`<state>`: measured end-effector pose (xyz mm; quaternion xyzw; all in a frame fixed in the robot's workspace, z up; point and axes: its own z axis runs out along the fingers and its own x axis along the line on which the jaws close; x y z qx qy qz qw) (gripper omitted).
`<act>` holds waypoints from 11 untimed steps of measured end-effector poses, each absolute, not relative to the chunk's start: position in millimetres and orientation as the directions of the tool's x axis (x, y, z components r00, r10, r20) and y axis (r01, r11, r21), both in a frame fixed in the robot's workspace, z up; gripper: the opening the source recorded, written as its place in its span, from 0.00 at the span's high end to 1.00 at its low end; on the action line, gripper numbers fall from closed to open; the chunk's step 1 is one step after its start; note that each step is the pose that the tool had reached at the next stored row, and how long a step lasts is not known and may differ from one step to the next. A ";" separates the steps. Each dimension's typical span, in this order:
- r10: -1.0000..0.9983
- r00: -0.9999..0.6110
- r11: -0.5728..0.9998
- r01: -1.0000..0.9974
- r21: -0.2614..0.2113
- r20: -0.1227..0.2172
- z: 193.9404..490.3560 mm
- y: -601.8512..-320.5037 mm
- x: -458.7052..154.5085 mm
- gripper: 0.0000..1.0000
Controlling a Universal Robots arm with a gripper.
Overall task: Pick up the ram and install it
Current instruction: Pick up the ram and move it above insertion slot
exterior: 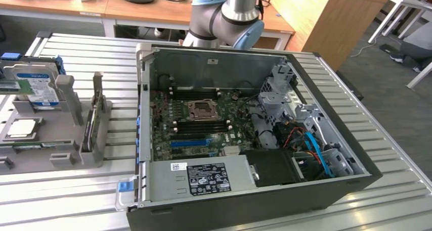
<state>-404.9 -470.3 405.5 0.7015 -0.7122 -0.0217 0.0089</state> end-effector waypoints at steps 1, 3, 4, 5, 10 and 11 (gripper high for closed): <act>-1.000 -0.015 0.015 -0.999 0.043 -0.018 406.5 -470.3 -404.8 0.89; -1.000 -0.015 0.015 -0.999 0.043 -0.018 408.5 -470.3 -404.8 0.89; -1.000 -0.015 0.015 -0.999 0.043 -0.018 409.6 -470.3 -404.8 0.89; -1.000 -0.015 0.015 -0.999 0.043 -0.018 410.5 -470.3 -404.8 0.89; -1.000 -0.016 0.015 -0.999 0.043 -0.018 411.4 -470.3 -404.8 0.89; -1.000 -0.015 0.015 -0.999 0.043 -0.018 411.4 -470.3 -404.8 0.89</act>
